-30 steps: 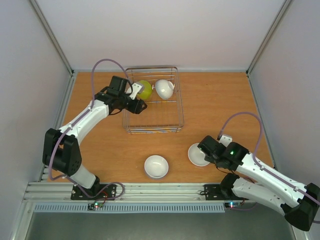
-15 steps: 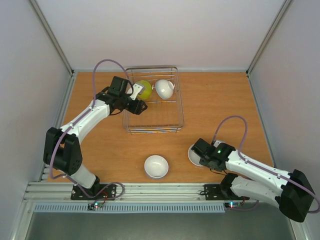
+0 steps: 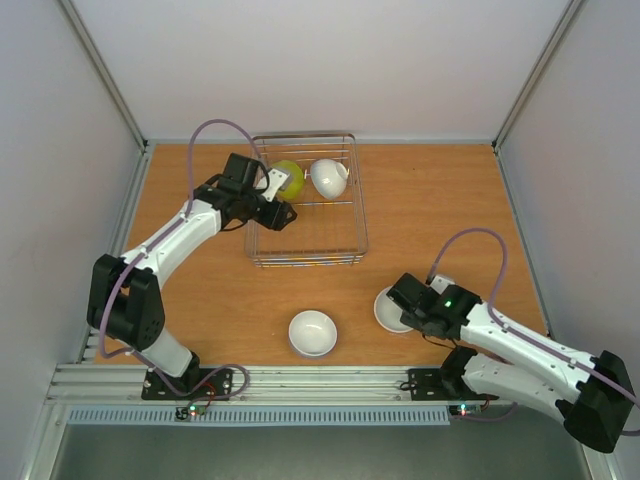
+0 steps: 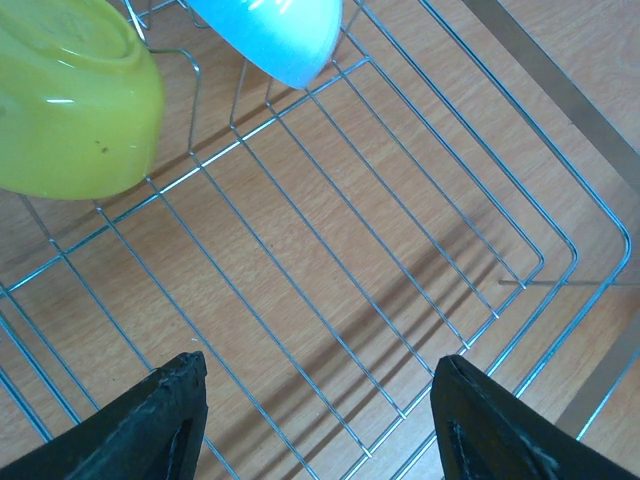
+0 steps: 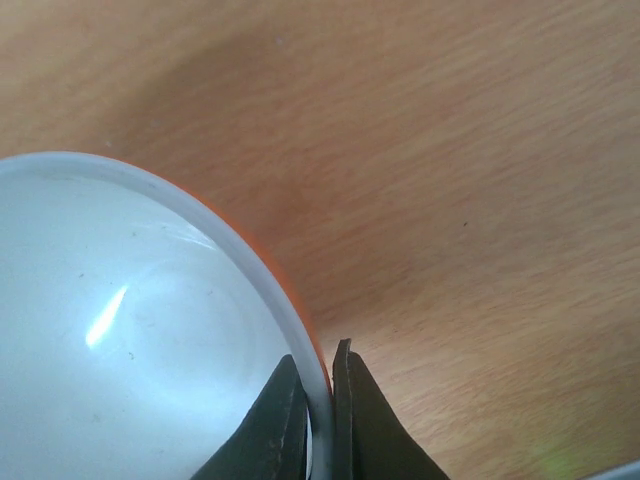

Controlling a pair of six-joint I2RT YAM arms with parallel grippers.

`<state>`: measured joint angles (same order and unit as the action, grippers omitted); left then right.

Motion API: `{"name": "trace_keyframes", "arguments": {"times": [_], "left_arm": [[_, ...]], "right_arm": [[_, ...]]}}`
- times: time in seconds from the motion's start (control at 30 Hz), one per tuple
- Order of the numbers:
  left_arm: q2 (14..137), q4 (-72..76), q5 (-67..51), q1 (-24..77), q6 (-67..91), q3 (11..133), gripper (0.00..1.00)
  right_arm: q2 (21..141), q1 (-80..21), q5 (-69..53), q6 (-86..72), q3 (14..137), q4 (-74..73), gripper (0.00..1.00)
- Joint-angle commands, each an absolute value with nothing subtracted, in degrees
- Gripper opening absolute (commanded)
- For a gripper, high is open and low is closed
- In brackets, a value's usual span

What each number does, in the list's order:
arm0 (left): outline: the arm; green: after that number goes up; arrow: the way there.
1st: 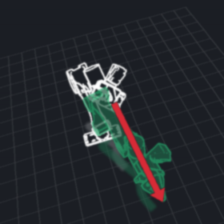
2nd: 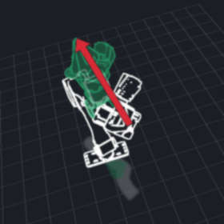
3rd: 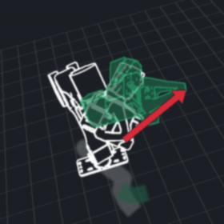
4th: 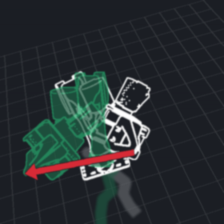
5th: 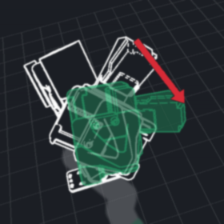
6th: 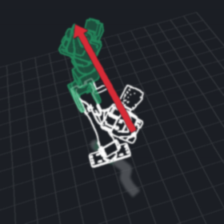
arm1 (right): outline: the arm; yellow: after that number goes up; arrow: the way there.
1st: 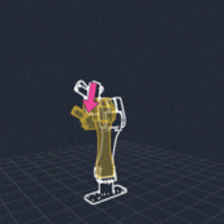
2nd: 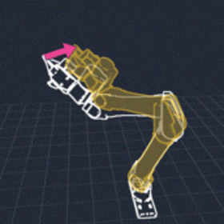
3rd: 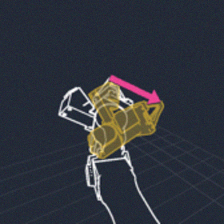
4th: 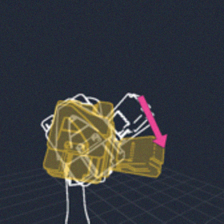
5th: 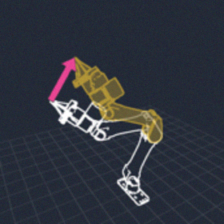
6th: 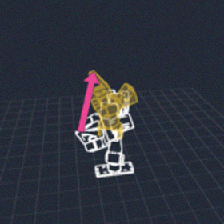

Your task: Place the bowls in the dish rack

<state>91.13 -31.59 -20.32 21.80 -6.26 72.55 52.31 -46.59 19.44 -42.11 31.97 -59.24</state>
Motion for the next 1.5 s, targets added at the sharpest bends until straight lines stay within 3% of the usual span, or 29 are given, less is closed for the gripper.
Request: {"name": "trace_keyframes", "arguments": {"times": [0.0, 0.23, 0.53, 0.83, 1.27, 1.33, 1.47], "left_arm": [[91.6, -32.6, -20.6, 23.3, -7.3, 75.2, 0.62], [91.2, -34.8, -22.7, 25.2, -8.3, 76.5, 0.63], [91.2, -39.6, -30.7, 27.9, -9.4, 79.4, 0.63], [90.9, -42.3, -36.9, 28.5, -9.1, 81.5, 0.64], [92.9, -40.3, -35.2, 28.5, -8.5, 80.4, 0.64], [93.3, -40.2, -35.3, 28.4, -8.4, 80.3, 0.55], [93.8, -40.2, -35.0, 28.5, -8.4, 80.4, 0.18]], "right_arm": [[49.2, -46.5, 25.2, -39.8, 37.4, -65.9, 0.01], [49.9, -46.5, 31.2, -31.6, 48.7, -68.5, 0.01], [63.0, -46.5, 33.6, -14.6, 62.0, -54.1, 0.01], [77.5, -45.4, 29.8, -6.0, 71.4, -41.5, 0.01], [82.8, -45.5, 23.7, -2.0, 78.2, -38.2, 0.01], [83.3, -45.5, 23.5, -1.9, 78.2, -38.0, 0.01], [84.2, -45.5, 22.8, -1.8, 78.3, -37.6, 0.01]]}}
